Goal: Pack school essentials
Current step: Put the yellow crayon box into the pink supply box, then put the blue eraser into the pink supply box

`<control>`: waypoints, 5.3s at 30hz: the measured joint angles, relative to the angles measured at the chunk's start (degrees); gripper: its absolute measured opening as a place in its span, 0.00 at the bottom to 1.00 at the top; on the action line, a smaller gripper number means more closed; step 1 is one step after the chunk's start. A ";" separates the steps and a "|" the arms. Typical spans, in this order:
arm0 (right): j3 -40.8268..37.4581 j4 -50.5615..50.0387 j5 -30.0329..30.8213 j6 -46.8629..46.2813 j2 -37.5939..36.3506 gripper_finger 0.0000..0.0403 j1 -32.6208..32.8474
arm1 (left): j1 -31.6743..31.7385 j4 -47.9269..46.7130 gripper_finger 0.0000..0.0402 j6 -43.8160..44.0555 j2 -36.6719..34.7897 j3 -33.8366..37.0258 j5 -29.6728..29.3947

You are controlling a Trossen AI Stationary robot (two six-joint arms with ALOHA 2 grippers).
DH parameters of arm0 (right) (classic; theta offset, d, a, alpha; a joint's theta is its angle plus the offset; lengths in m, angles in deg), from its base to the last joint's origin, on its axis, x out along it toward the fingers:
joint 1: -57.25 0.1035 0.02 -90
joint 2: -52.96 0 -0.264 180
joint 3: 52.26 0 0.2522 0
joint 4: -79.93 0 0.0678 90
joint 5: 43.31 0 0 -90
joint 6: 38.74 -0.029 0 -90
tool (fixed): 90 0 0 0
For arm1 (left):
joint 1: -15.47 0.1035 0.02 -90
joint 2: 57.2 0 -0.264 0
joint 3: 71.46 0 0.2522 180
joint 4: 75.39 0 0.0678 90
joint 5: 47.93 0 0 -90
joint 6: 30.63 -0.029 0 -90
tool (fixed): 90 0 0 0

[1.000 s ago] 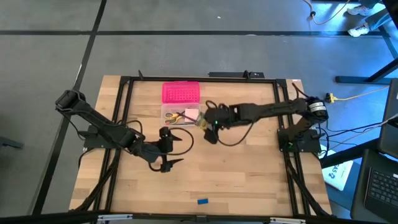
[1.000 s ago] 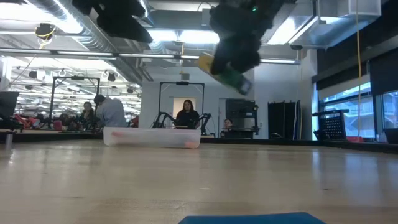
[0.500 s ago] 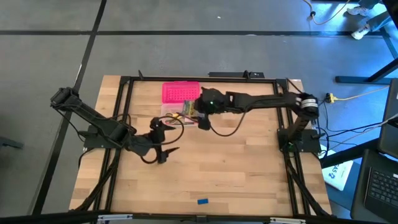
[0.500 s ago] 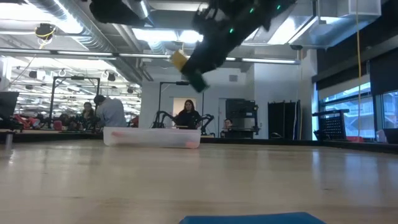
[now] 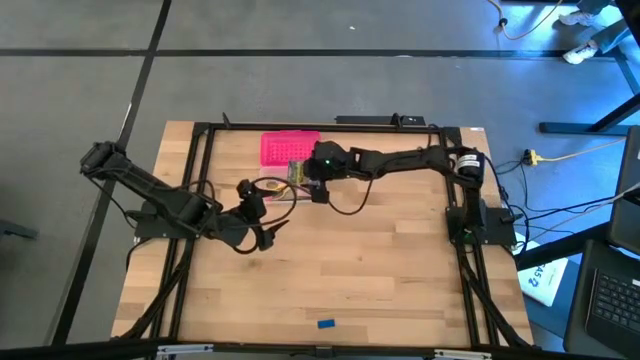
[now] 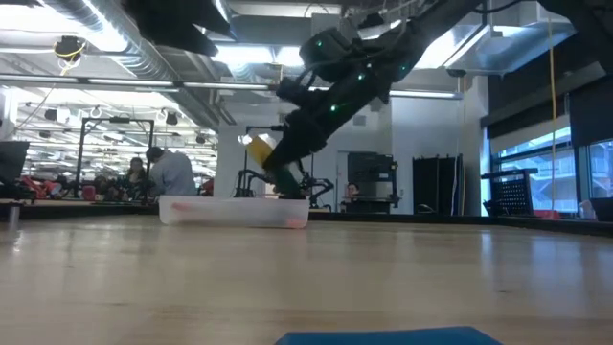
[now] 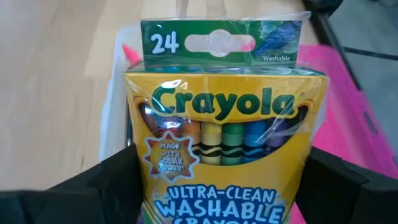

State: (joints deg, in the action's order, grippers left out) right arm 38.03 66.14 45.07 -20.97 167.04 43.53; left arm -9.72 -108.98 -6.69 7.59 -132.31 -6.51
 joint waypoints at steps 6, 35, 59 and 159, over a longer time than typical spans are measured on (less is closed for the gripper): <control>-0.02 -1.99 -0.03 0.85 0.79 0.82 -0.22 | 1.33 -0.11 0.99 0.04 0.00 0.04 0.08; -0.02 -11.55 0.01 0.72 0.90 0.82 -0.24 | 1.55 -0.63 0.99 -0.03 0.00 0.07 0.22; -0.02 -11.11 0.04 0.73 0.90 0.82 -0.24 | 6.06 -2.03 0.99 1.01 0.00 0.09 0.22; 1.77 -37.78 8.11 -26.48 -15.59 0.99 39.82 | -11.75 19.82 0.99 2.41 19.68 0.07 21.96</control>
State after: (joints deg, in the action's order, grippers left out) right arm 39.80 28.37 53.17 -47.44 151.45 83.35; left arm -21.47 -89.16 -4.28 27.27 -132.25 15.46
